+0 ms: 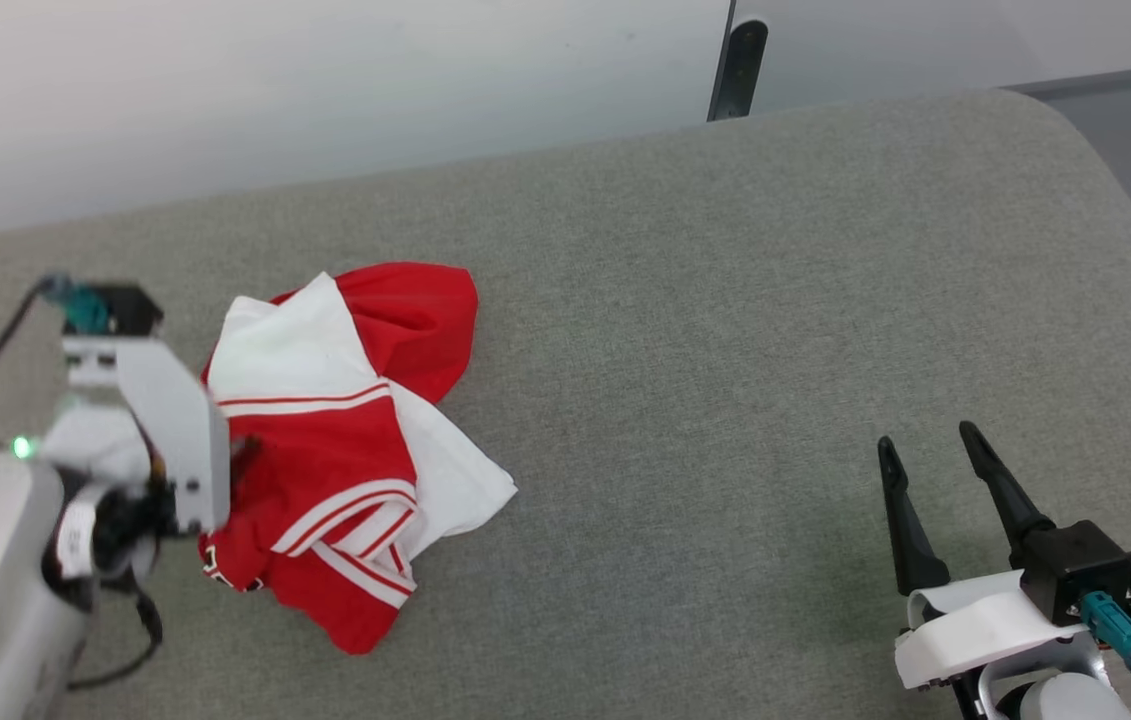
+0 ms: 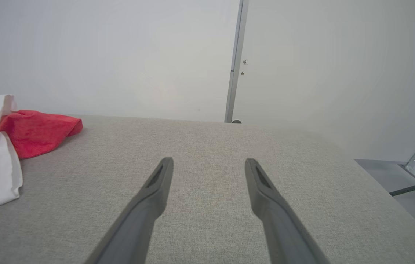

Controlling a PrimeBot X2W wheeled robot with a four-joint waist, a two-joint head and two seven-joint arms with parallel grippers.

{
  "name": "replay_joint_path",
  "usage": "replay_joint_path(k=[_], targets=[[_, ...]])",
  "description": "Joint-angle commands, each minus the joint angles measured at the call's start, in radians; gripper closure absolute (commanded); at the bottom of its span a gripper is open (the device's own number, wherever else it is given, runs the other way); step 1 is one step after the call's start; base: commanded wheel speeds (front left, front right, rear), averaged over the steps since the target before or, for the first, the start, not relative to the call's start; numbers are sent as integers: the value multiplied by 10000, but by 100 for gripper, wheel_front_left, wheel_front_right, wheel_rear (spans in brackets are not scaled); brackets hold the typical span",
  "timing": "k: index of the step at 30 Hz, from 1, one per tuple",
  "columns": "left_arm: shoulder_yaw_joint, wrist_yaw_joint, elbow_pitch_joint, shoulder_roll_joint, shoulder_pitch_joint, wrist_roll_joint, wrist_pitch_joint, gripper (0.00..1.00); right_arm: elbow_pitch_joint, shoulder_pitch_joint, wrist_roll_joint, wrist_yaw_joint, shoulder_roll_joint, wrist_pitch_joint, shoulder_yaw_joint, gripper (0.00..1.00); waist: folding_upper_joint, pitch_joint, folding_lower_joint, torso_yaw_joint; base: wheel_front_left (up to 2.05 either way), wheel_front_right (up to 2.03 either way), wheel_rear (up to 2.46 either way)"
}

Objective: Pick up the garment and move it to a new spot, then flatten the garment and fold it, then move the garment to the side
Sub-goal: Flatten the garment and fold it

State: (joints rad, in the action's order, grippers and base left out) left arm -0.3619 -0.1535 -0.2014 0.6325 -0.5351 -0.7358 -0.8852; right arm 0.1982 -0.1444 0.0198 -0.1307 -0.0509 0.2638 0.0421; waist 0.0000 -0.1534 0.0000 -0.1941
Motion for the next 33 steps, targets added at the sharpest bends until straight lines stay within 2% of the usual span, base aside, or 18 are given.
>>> replay_joint_path(k=[1,8,21,33], targets=[[-82,-48,145,-24,-309,196,-11,0,-49,24,-59,-2,10,7,-22,0,0,73,0,-33,0,0,0],[-578,66,112,-233,-1345,788,-53,0,-43,78,-19,-1,9,7,207,0,0,138,0,-515,0,0,0],[-968,-21,-1876,-85,-2308,1358,-382,0,-25,64,359,-1,12,7,467,0,0,-426,0,-1867,0,0,0],[-1076,-265,-2978,-68,-2749,1535,-640,0,-77,22,598,-1,13,7,549,0,0,-846,0,-2173,0,0,0]])
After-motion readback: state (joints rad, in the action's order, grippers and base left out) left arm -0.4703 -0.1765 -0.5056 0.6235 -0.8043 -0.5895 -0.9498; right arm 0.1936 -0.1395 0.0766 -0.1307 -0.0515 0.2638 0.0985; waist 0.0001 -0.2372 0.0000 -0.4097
